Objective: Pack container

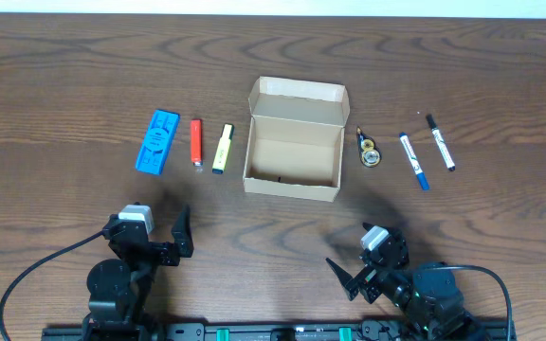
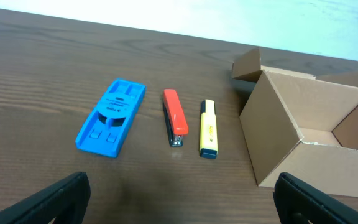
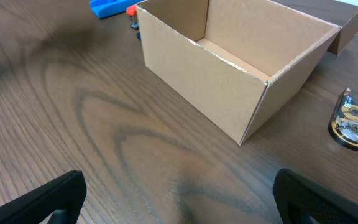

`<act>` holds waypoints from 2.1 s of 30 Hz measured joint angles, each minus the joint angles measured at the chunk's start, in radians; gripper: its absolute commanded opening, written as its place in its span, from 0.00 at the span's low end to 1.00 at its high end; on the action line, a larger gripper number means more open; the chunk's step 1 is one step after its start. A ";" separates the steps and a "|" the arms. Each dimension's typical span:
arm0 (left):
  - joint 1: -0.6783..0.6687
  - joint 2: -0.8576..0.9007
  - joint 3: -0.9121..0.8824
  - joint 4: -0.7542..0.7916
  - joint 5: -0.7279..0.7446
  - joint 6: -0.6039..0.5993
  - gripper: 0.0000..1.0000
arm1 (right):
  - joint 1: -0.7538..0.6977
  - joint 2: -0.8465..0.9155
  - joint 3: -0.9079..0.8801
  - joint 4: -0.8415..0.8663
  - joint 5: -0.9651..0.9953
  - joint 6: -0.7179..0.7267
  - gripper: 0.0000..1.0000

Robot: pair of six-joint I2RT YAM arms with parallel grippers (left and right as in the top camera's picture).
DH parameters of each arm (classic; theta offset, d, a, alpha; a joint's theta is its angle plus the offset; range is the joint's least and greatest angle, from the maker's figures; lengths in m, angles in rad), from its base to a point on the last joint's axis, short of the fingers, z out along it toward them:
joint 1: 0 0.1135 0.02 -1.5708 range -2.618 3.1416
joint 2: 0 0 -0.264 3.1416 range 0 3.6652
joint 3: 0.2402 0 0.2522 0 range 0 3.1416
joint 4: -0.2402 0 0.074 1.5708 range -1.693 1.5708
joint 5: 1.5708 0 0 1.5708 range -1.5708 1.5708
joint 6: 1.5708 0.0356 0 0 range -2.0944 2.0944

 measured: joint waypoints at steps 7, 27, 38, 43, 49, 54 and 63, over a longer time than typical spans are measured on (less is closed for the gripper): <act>0.000 0.000 0.000 0.000 0.000 0.000 0.95 | 0.000 0.000 0.000 0.000 0.000 0.000 0.99; 0.000 0.000 0.000 0.000 0.000 0.000 0.95 | 0.000 0.000 0.000 0.000 0.000 0.000 0.99; 0.000 0.000 0.000 0.000 0.067 -0.005 0.95 | 0.000 0.000 0.000 0.000 0.000 0.000 0.99; 0.000 0.000 0.001 -0.006 0.143 -0.057 0.95 | 0.000 0.000 0.000 0.000 0.000 0.000 0.99; 0.000 0.029 0.039 -0.079 0.123 -0.074 0.95 | 0.000 0.000 0.000 0.000 0.000 0.000 0.99; 0.000 0.153 0.146 -0.084 -0.027 -0.065 0.95 | 0.000 0.000 0.000 0.000 0.000 0.000 0.99; 0.000 0.551 0.356 -0.085 -0.220 0.022 0.95 | 0.000 -0.003 0.000 0.000 0.000 0.000 0.99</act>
